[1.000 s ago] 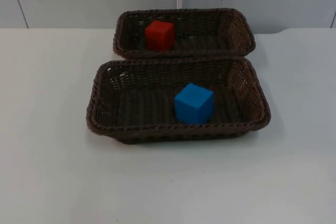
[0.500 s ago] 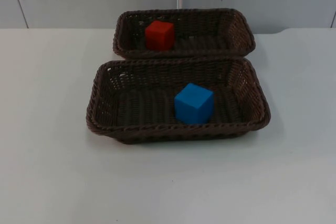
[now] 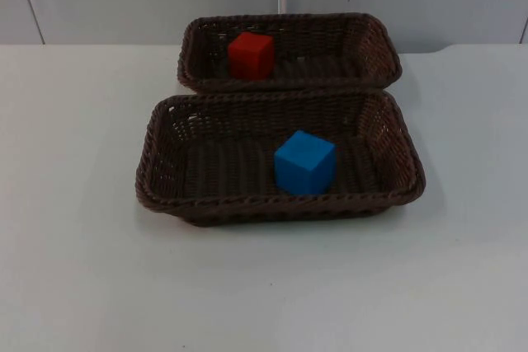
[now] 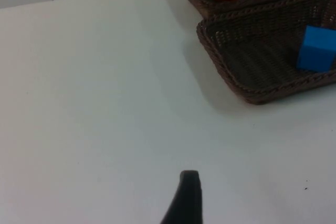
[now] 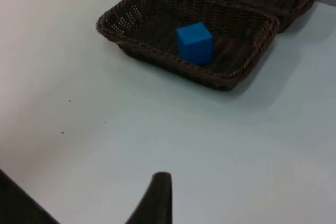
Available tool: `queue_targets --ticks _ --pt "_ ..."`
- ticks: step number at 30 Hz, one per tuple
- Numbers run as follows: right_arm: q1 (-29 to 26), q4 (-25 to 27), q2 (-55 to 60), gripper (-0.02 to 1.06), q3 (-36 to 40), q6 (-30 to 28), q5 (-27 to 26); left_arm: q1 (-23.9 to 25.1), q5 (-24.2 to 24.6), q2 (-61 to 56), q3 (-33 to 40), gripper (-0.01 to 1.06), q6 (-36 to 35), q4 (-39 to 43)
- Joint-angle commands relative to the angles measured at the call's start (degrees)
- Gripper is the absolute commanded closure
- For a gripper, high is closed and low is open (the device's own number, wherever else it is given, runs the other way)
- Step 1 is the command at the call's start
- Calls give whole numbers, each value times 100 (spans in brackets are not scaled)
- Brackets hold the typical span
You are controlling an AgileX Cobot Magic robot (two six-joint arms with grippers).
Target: Pick up one cube with the left hand and place it into the upper basket. Pick up one cube with the right hand and place it into the lower basket.
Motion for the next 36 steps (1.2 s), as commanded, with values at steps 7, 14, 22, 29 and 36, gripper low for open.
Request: queue_targets --ticks 7,14,22,29,36 --pt "24 -25 -17 19 36 30 -4 -19 14 -28 27 32 -36 -43" --pt "24 -25 -17 10 35 30 -4 -19 14 -28 20 15 0 -43" --pt "24 -25 -17 -1 35 30 -4 -19 14 -28 20 0 0 -43" --pt "24 -25 -17 -1 35 41 -4 -19 14 -28 20 0 0 -43" --pt "24 2 -17 -1 35 35 -16 -19 14 -28 20 0 0 -43"
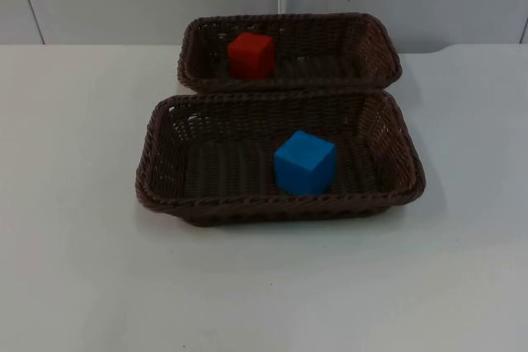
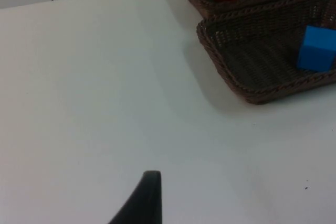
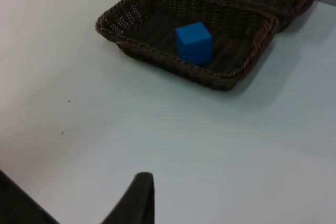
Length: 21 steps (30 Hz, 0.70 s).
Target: Pick up one cube with the left hand and place it into the upper basket. Pick up one cube with the right hand and place it into the lower basket.
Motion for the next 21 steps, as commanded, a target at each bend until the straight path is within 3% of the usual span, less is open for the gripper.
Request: queue_targets --ticks 1,21 --pt "24 12 -17 -1 35 10 -16 -19 14 -28 20 0 0 -43" --pt "24 12 -17 -1 35 10 -14 -19 14 -28 20 0 0 -32"
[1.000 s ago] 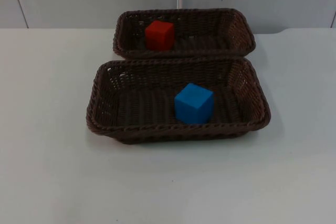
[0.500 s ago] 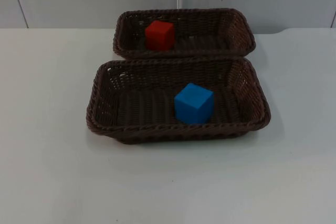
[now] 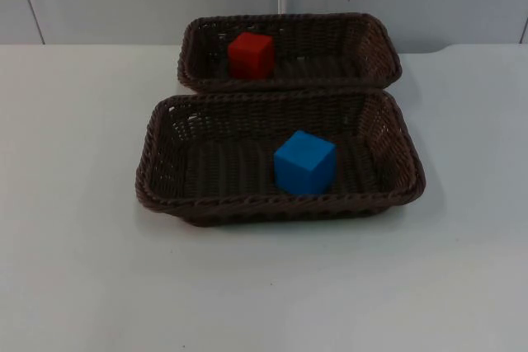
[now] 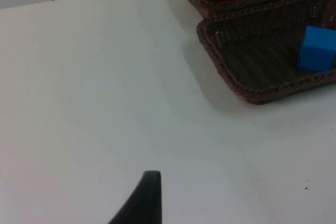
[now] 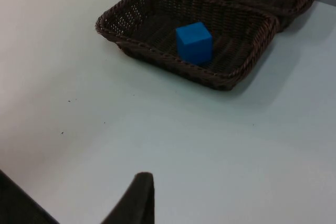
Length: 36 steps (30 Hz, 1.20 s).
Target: Pick up one cube with the left hand and place it into the upper basket. Pick up one cube with the right hand and place it into the lower basket.
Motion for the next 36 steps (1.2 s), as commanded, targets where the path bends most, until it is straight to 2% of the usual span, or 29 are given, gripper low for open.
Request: queue_targets --ticks 1,12,16,20,25,36 --pt "24 12 -17 -1 35 10 -14 -19 14 -28 20 0 0 -32" --pt "24 12 -17 -1 35 10 -14 5 14 -28 20 0 0 -32" --pt "24 12 -17 -1 35 10 -14 252 14 -28 20 0 0 -32" --pt "24 12 -17 -1 35 10 -14 812 14 -28 20 0 0 -32" --pt "24 12 -17 -1 35 10 -14 1213 14 -28 20 0 0 -32" --pt "24 12 -17 -1 35 10 -14 1259 14 -28 20 0 0 -32"
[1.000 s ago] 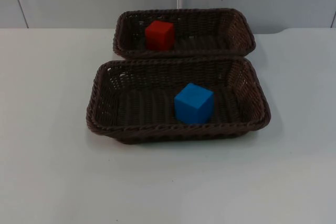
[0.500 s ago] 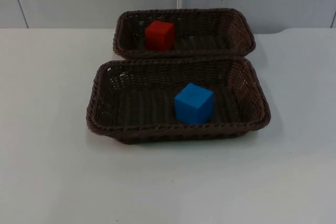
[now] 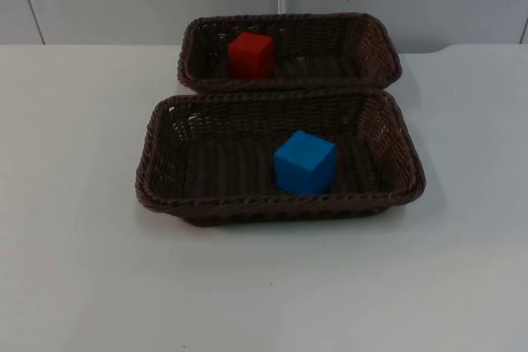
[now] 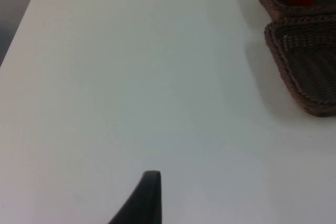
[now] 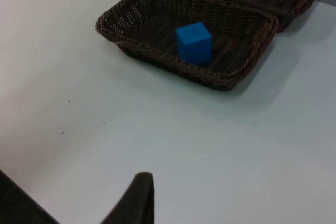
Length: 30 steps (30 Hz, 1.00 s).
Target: Pick up one cube with the left hand and place it into the upper basket. Pick up one cube with the right hand and place it into the lower basket.
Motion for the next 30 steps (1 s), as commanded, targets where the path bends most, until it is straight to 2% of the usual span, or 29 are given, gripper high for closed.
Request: queue_targets --ticks 1,28,30 --pt "24 12 -17 -1 35 10 -14 22 14 -28 20 0 0 -32" --pt "13 12 -17 -1 35 10 -14 22 14 -28 20 0 0 -32" --pt "-122 12 -17 -1 35 10 -14 22 14 -28 20 0 0 -32"
